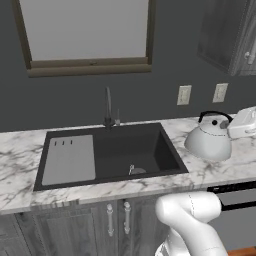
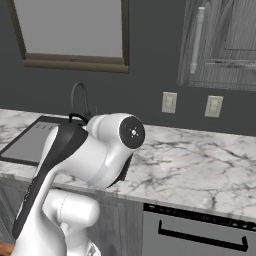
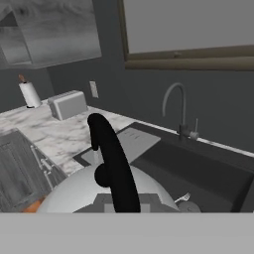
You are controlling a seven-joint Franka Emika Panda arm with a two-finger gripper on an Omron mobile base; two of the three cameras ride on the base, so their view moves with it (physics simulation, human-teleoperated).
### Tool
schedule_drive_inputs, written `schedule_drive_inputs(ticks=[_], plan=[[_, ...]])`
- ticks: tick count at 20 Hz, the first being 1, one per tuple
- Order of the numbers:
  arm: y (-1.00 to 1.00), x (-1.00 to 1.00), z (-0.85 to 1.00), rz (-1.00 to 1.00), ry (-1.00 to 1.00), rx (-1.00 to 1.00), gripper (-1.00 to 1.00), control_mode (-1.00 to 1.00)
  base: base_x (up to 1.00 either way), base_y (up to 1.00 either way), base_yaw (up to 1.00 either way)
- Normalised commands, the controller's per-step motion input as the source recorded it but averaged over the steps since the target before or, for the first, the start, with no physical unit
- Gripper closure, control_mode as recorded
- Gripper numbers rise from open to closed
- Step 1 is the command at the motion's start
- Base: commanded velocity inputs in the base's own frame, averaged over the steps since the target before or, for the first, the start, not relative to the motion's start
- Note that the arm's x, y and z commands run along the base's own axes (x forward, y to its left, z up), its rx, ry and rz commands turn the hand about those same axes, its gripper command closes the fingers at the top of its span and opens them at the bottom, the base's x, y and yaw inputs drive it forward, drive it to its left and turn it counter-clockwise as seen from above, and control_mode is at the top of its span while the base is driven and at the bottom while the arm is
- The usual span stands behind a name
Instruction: Open the cabinet, pick the kettle from the cabinet, and place it in the sink.
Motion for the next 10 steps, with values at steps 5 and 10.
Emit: schedule_drive_inputs(ticks=[5, 10], plan=[[0.03, 0.08, 0.0, -0.01, 0.01, -0.02, 1.0, -1.0, 0.0, 0.0, 0.0], [0.13, 0.27, 0.0, -0.05, 0.11, -0.07, 1.0, -1.0, 0.0, 0.0, 0.0]])
